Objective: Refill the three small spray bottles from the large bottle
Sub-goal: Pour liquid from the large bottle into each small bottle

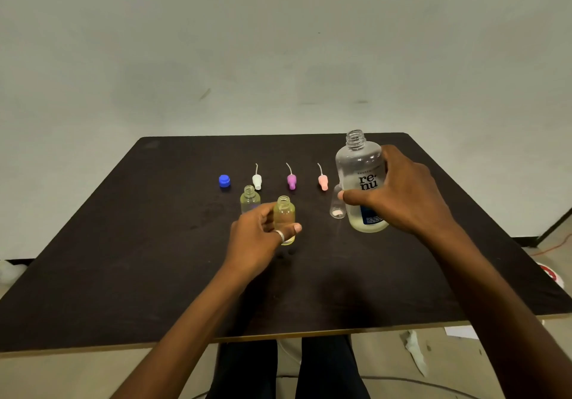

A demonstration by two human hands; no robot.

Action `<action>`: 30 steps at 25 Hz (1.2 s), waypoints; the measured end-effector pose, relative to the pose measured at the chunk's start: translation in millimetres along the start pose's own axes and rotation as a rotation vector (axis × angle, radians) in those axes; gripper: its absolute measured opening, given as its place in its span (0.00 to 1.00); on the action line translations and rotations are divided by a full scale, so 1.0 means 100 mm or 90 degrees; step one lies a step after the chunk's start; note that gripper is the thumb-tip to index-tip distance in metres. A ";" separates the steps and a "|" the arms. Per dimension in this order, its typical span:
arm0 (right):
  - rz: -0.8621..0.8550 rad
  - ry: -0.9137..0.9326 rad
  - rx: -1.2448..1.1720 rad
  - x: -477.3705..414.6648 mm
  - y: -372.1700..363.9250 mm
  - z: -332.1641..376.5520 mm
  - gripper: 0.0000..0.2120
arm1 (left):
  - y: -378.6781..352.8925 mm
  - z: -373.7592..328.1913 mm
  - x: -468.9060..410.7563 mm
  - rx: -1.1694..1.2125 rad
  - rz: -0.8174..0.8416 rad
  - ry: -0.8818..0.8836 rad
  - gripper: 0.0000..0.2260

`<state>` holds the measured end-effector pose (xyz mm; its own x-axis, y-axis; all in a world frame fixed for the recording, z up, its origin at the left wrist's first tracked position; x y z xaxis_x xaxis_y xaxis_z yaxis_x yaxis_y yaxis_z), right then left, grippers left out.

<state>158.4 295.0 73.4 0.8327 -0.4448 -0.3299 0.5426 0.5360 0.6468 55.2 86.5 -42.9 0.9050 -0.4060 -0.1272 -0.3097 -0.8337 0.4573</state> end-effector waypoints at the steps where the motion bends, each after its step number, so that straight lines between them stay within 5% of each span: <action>1: -0.010 -0.002 -0.002 -0.01 0.04 -0.02 0.33 | -0.09 -0.02 -0.09 -0.005 -0.006 -0.005 0.15; 15: -0.032 -0.017 -0.044 -0.04 0.15 -0.08 0.34 | -0.51 0.24 -0.55 -0.087 -0.082 0.021 0.21; 23: -0.026 -0.004 -0.026 -0.06 0.15 -0.05 0.35 | -0.49 0.27 -0.43 -0.138 -0.065 0.091 0.40; 27: -0.037 -0.012 -0.020 -0.07 0.18 -0.11 0.33 | -0.42 -0.16 0.31 -0.286 -0.217 -0.020 0.28; 30: -0.038 -0.008 -0.009 -0.08 0.18 -0.11 0.32 | -0.69 -0.37 0.37 -0.250 -0.180 -0.122 0.23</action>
<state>163.1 315.7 79.9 0.7978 -0.4847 -0.3587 0.5923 0.5188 0.6164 121.0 142.4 -46.8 0.8564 -0.2768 -0.4359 0.1060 -0.7320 0.6730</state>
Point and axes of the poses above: each hand's wrist, its own x-axis away from the middle knuckle, its own y-axis out of the back of the hand, z = x × y, the point moved 7 cm from there along -x, towards the middle knuckle, and after that the axes turned 13 degrees about -x, right-handed, at the moved point
